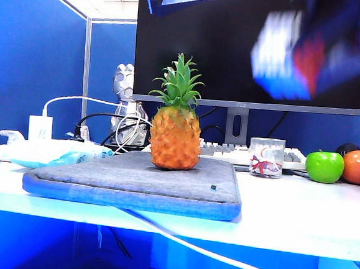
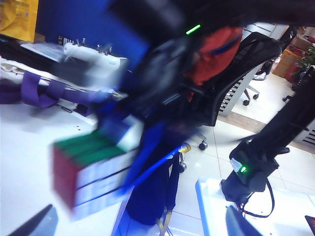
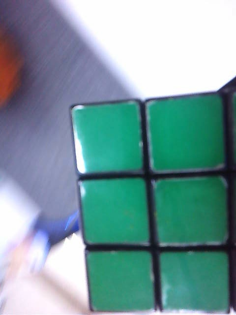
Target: Rotate the Rubik's Cube so that its red face is facing towards you.
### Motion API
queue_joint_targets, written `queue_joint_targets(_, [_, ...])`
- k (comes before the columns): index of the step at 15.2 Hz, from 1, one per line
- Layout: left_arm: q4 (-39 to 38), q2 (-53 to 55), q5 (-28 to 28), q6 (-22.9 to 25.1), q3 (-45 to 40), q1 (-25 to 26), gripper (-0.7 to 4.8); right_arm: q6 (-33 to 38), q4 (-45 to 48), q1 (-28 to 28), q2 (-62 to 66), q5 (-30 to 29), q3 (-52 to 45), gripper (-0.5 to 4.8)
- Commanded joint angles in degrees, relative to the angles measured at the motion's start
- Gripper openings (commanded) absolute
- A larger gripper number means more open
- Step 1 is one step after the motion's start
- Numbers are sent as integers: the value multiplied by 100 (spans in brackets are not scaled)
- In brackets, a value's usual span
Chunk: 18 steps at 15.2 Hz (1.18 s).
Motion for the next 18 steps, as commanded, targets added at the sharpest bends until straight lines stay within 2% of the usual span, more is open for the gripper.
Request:
queue_joint_targets(1, [2, -26, -22, -50, 26, -4, 479, 345, 402, 0, 782, 1080, 28, 8])
queue_joint_targets(4, [-52, -26, -708, -284, 26, -4, 479, 518, 741, -13, 1298, 2100, 44, 7])
queue_joint_targets(5, [-157, -26, -1423, -431, 26, -4, 479, 520, 863, -44, 1375, 2529, 46, 1])
queue_joint_targets(7, [-190, -26, -1657, -452, 26, -4, 479, 516, 938, -136, 1412, 2970, 46, 1])
queue_joint_targets(12, [-184, -26, -1681, -459, 26, -4, 479, 520, 970, -396, 1729, 3213, 42, 1])
queue_joint_targets(13, [-175, -26, -1987, -518, 26, -4, 472, 520, 1008, -396, 1867, 3213, 42, 1])
queue_joint_targets(15, [-181, -26, -2822, -560, 24, -4, 422, 638, 1145, -391, 2022, 3088, 44, 1])
queue_joint_targets(18, [-120, -26, -3021, -564, 24, -4, 421, 664, 1263, -396, 2092, 3082, 42, 1])
